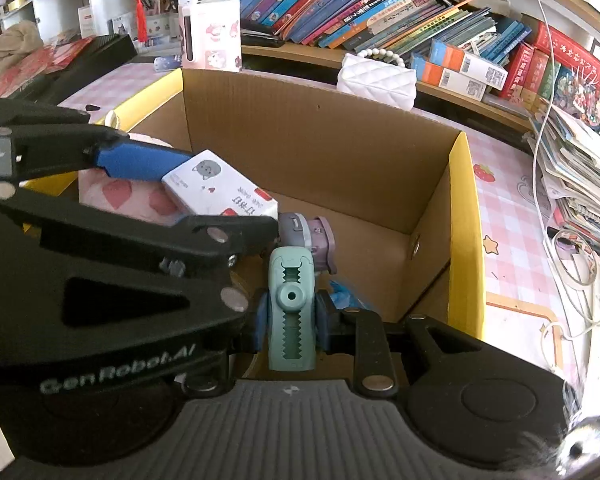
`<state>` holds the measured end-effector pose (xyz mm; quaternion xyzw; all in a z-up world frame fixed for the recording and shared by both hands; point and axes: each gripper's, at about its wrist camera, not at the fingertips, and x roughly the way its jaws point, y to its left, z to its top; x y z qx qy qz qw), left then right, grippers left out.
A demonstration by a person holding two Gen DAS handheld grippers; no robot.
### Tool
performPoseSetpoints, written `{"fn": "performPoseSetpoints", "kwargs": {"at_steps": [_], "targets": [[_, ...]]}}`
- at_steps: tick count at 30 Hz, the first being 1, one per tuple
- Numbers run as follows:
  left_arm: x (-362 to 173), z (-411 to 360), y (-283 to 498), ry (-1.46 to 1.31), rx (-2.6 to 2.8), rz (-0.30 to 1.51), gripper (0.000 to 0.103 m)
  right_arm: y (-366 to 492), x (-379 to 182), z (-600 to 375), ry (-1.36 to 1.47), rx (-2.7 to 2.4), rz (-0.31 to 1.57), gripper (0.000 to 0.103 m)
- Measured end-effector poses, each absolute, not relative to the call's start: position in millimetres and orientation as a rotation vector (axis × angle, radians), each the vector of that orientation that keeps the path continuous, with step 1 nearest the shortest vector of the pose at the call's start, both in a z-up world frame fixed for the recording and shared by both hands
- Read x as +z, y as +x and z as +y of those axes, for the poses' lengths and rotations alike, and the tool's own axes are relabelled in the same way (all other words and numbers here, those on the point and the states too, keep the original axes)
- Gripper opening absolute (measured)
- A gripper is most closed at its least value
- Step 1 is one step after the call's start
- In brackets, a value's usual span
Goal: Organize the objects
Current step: 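Lower the card box and green toy into the box and open both tools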
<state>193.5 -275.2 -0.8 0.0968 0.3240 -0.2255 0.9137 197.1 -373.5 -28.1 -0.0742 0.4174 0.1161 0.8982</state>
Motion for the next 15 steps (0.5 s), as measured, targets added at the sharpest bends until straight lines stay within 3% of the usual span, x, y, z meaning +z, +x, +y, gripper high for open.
{"fn": "performPoseSetpoints", "kwargs": {"at_steps": [8,12,15], "targets": [[6,-267,179,0.157,-0.446,0.655,0.054,188,-22,-375,-0.128,0.220,0.832,0.025],[15,-262,165,0.144,-0.441,0.611,0.063,178,-15,-377,-0.113,0.195,0.802,0.028],[26,-255,152,0.124,-0.438,0.571,0.064,167,-6,-380,-0.092,0.164,0.774,0.030]]}}
